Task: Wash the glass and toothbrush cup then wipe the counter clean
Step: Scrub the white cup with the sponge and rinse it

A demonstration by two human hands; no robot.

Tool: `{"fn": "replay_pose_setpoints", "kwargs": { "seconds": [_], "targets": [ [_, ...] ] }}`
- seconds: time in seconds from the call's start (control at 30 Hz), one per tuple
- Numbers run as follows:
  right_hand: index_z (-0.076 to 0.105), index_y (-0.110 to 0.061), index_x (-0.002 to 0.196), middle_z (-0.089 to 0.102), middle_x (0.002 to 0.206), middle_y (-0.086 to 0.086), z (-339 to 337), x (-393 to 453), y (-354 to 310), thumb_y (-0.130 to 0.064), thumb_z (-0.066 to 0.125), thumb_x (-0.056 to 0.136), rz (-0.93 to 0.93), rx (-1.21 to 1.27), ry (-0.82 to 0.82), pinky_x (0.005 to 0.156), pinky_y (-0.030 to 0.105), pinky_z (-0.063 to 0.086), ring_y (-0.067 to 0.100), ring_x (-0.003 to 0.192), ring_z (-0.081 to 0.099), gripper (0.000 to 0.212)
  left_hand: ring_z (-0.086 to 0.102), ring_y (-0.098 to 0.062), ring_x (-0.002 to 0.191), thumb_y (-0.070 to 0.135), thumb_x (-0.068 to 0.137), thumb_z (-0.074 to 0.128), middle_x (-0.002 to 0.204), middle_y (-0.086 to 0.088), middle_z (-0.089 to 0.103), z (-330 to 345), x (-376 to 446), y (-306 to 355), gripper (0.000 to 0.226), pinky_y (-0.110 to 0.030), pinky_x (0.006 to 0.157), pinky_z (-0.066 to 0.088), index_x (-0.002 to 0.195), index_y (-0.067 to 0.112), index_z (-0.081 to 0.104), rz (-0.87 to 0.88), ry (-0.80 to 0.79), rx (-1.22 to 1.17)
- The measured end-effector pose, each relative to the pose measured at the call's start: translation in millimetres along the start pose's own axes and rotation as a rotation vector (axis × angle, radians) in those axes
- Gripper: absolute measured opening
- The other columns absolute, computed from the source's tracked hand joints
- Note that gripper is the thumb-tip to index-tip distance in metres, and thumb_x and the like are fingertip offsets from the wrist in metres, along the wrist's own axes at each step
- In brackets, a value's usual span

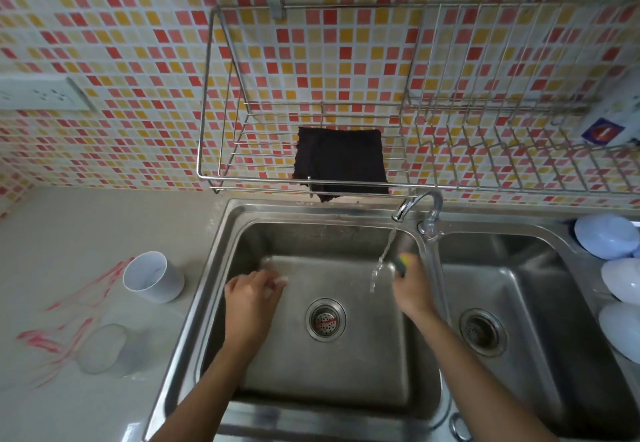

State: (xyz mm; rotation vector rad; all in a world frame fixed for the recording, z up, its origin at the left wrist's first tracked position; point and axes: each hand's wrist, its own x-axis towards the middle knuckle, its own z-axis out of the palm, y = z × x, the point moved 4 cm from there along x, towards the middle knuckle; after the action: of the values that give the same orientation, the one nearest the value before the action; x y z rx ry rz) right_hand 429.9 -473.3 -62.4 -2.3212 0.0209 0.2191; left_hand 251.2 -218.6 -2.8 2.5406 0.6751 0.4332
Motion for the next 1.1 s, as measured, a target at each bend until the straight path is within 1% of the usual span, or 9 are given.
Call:
{"fn": "replay_pose_setpoints", "kwargs": {
  "seconds": [0.1, 0.2, 0.33, 0.47, 0.67, 0.77, 0.87, 0.97, 1.1],
  "targets": [
    [0.052, -0.011, 0.125, 0.051, 0.115, 0.013, 21, -44, 4, 0.002, 0.053, 0.085, -0.016, -0.142, -0.067, 0.079, 0.031, 0.042, 0.030, 0.097, 0.055, 0.042, 0.069, -0.019, 0.073, 0.025, 0.077, 0.081, 0.072, 0.003, 0.071, 16, -14, -15, 0.009, -0.043, 0.092, 0.043, 0.078, 0.022, 0.073, -0.004, -0.078, 0.125],
    [0.053, -0.011, 0.125, 0.043, 0.125, 0.016, 25, -63, 0, -0.001, 0.051, 0.088, 0.089, -0.176, -0.122, 0.079, 0.029, 0.039, 0.037, 0.101, 0.056, 0.039, 0.067, -0.018, 0.070, 0.030, 0.072, 0.083, 0.066, 0.005, 0.068, 15, -18, -15, 0.014, -0.042, 0.090, 0.045, 0.074, 0.027, 0.069, 0.061, -0.139, 0.217],
    [0.061, -0.011, 0.121, 0.045, 0.120, 0.013, 28, -85, -48, -0.010, 0.054, 0.088, -0.140, -0.058, -0.096, 0.090, 0.026, 0.039, 0.030, 0.099, 0.056, 0.033, 0.067, -0.015, 0.078, 0.033, 0.079, 0.074, 0.074, 0.010, 0.071, -2, -16, -26, 0.007, -0.040, 0.095, 0.035, 0.076, 0.029, 0.069, 0.070, -0.116, 0.167],
    [0.053, -0.018, 0.135, 0.041, 0.116, 0.001, 14, -112, -144, -0.009, 0.049, 0.092, -0.428, 0.054, -0.128, 0.081, 0.013, 0.029, 0.012, 0.098, 0.048, 0.044, 0.067, -0.013, 0.079, 0.029, 0.083, 0.072, 0.075, 0.015, 0.069, -41, -14, -33, 0.004, -0.045, 0.100, 0.038, 0.079, 0.029, 0.069, 0.067, -0.049, 0.045],
    [0.040, -0.014, 0.144, 0.045, 0.118, -0.001, -19, -126, -290, -0.025, 0.059, 0.095, -0.662, 0.333, 0.206, 0.078, -0.006, 0.029, 0.004, 0.096, 0.048, 0.054, 0.070, -0.018, 0.074, 0.027, 0.083, 0.075, 0.074, 0.006, 0.073, -109, 7, -65, 0.005, -0.051, 0.093, 0.046, 0.085, 0.022, 0.075, 0.027, 0.072, -0.105],
    [0.046, -0.012, 0.125, 0.052, 0.118, 0.003, -18, -102, -339, -0.024, 0.068, 0.088, -0.677, 0.358, 0.296, 0.080, 0.005, 0.040, 0.009, 0.098, 0.053, 0.045, 0.069, -0.016, 0.074, 0.030, 0.085, 0.073, 0.079, 0.003, 0.074, -141, 19, -88, 0.012, -0.050, 0.088, 0.052, 0.090, 0.020, 0.075, 0.006, 0.101, -0.131],
    [0.047, -0.012, 0.110, 0.047, 0.117, 0.009, 3, -65, -361, -0.021, 0.067, 0.087, -0.533, 0.113, 0.248, 0.075, 0.026, 0.041, 0.016, 0.092, 0.050, 0.032, 0.067, -0.012, 0.075, 0.035, 0.087, 0.070, 0.084, 0.002, 0.075, -170, 33, -117, 0.018, -0.041, 0.086, 0.053, 0.094, 0.019, 0.075, -0.018, 0.102, -0.147],
    [0.049, -0.011, 0.111, 0.043, 0.127, 0.014, 30, -39, -361, -0.024, 0.067, 0.087, -0.406, -0.084, 0.132, 0.073, 0.026, 0.036, 0.023, 0.091, 0.052, 0.033, 0.068, -0.013, 0.079, 0.034, 0.087, 0.069, 0.086, 0.002, 0.075, -189, 50, -152, 0.018, -0.030, 0.079, 0.052, 0.095, 0.018, 0.075, -0.051, 0.077, -0.142],
    [0.054, -0.012, 0.123, 0.042, 0.137, 0.013, 53, -19, -356, -0.029, 0.071, 0.085, -0.351, -0.256, -0.018, 0.081, 0.026, 0.037, 0.024, 0.103, 0.052, 0.045, 0.067, -0.013, 0.080, 0.032, 0.089, 0.068, 0.089, 0.002, 0.075, -193, 66, -195, 0.017, -0.034, 0.082, 0.054, 0.098, 0.019, 0.075, -0.077, 0.034, -0.075]
  ]
}}
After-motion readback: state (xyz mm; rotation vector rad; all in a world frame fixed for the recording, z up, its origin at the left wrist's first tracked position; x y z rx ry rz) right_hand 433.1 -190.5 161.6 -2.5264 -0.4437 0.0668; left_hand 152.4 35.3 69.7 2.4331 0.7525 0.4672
